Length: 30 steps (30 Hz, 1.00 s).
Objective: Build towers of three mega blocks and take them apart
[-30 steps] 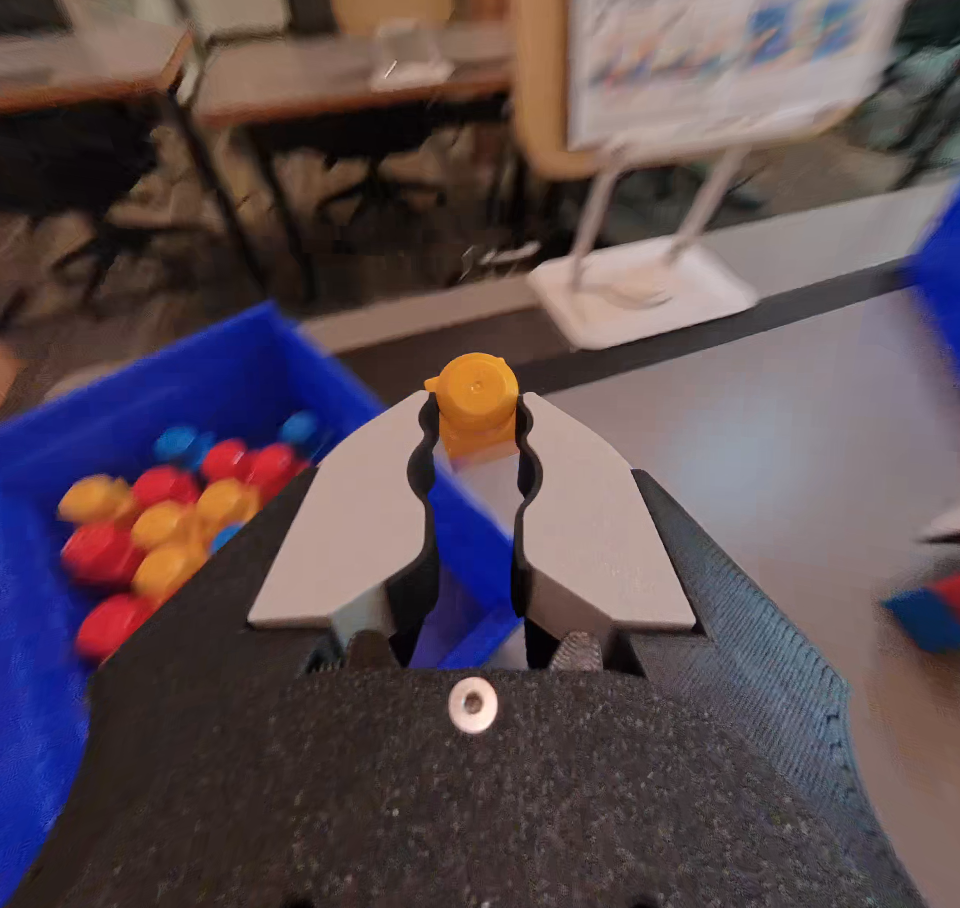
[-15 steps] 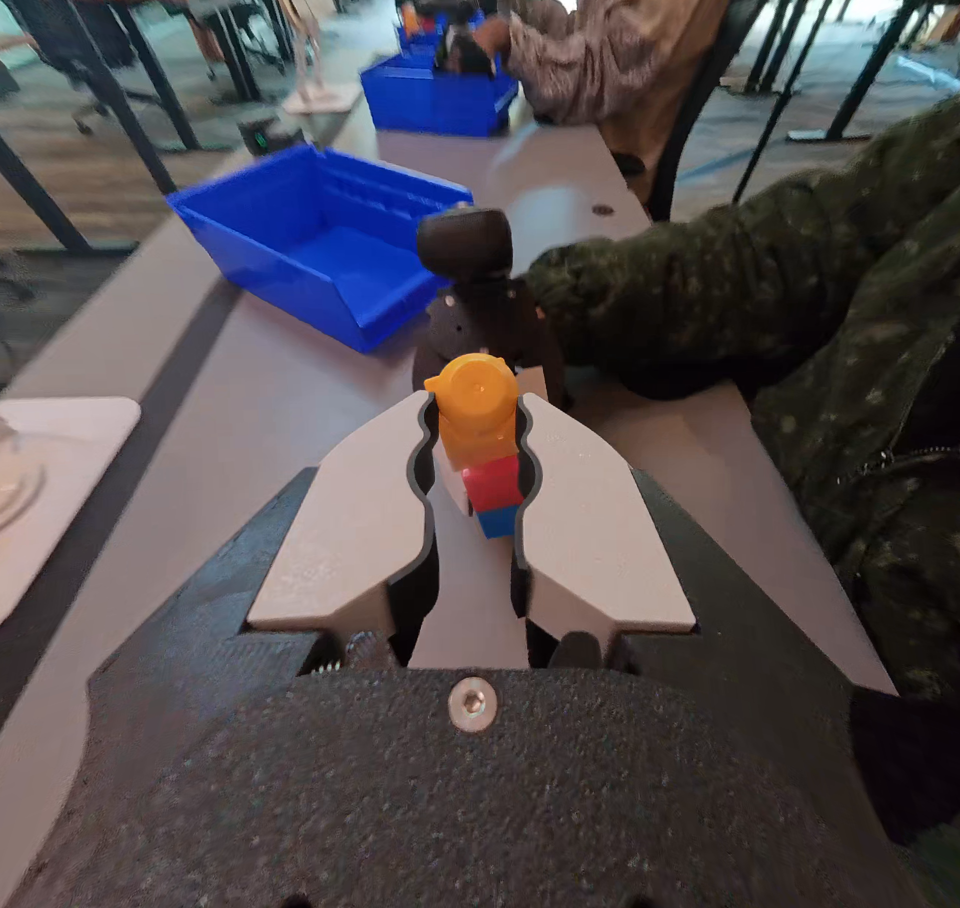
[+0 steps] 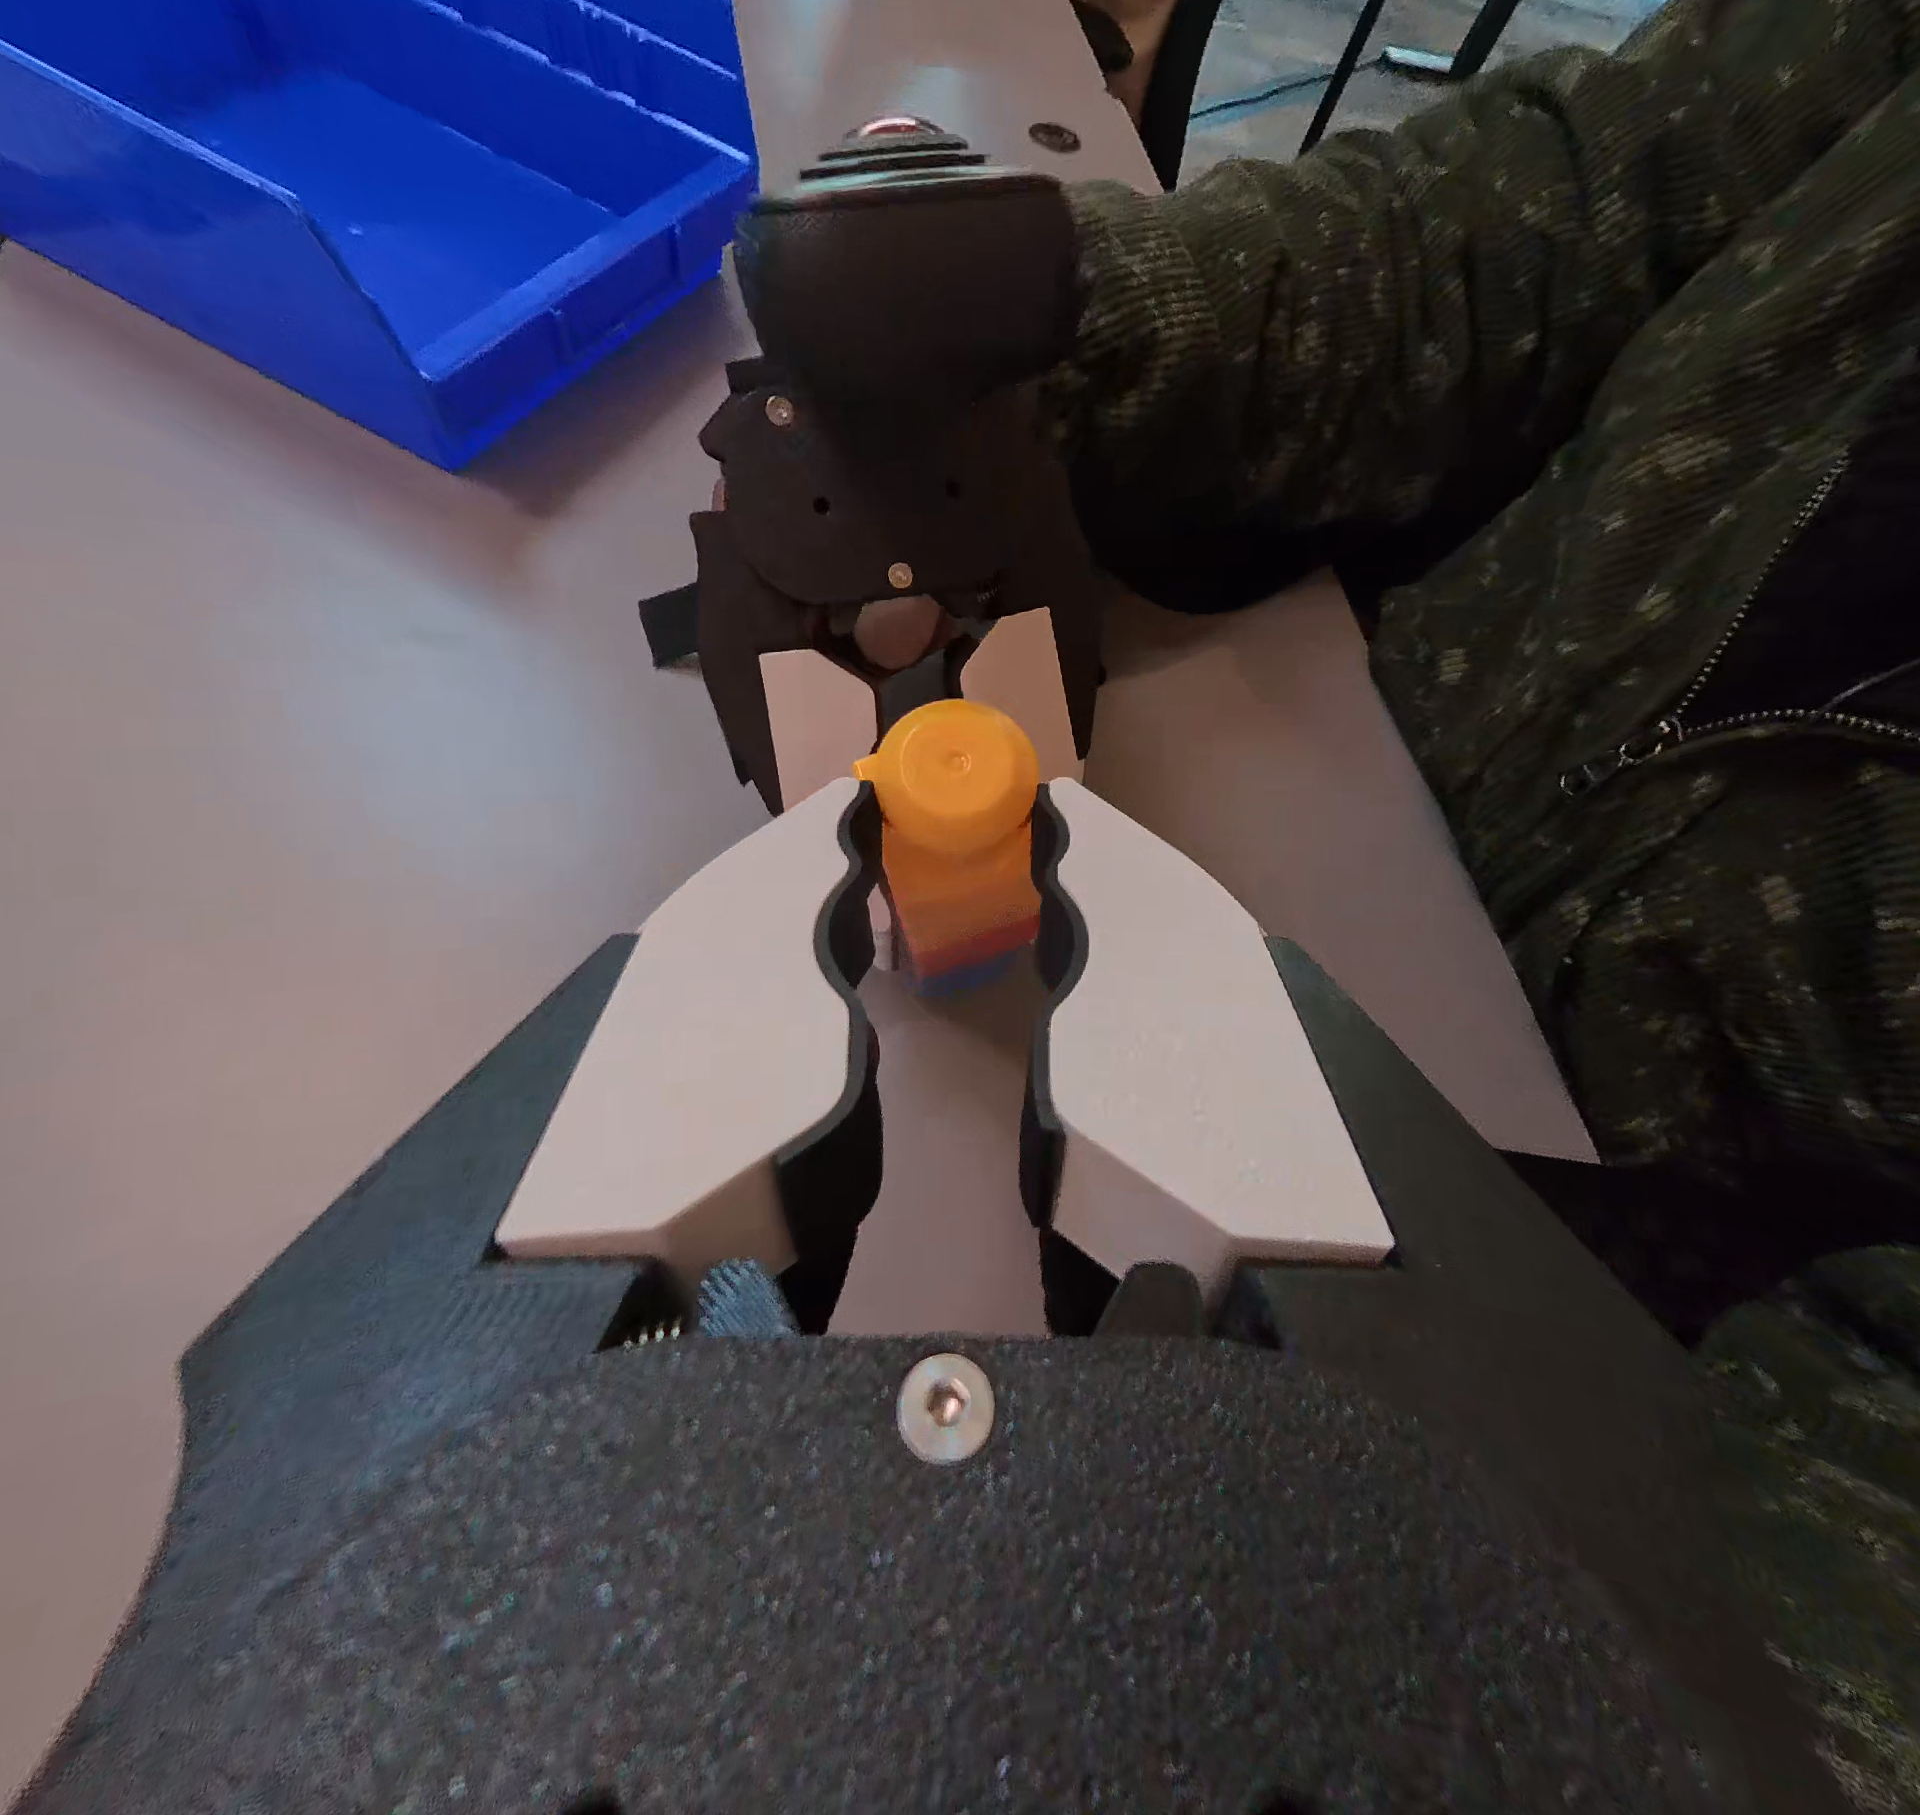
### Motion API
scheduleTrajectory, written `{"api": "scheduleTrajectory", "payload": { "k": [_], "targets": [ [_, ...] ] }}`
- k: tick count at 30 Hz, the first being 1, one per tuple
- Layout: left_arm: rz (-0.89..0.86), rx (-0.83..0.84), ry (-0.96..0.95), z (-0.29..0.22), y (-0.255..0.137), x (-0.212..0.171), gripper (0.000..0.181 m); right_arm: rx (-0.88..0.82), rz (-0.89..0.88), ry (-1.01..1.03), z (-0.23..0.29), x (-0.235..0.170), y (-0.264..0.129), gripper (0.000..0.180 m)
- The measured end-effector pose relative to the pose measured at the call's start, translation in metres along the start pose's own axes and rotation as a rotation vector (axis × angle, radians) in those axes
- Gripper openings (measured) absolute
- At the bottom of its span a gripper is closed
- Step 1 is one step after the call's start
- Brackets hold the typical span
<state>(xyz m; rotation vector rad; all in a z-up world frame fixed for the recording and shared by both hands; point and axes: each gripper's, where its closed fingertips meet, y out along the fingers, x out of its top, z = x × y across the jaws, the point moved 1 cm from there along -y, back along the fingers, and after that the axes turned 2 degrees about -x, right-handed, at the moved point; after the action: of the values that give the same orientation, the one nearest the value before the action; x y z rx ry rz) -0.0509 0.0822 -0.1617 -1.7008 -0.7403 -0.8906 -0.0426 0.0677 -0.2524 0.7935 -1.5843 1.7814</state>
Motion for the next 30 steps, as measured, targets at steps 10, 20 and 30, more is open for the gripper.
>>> {"api": "scheduleTrajectory", "payload": {
  "k": [10, 20, 30],
  "targets": [
    [-0.038, 0.051, 0.019, 0.007, 0.004, 0.010, 0.028, -0.028, -0.014, 0.014, -0.006, 0.000, -0.002, 0.037],
    [0.323, 0.945, -0.154, 0.056, -0.154, -0.051, 0.050, -0.164, -0.136, 0.112, -0.041, 0.002, -0.038, 0.037],
    [0.824, 1.032, -0.642, 0.061, -0.219, -0.235, 0.071, -0.182, -0.159, 0.126, -0.046, 0.002, -0.041, 0.037]
  ]
}}
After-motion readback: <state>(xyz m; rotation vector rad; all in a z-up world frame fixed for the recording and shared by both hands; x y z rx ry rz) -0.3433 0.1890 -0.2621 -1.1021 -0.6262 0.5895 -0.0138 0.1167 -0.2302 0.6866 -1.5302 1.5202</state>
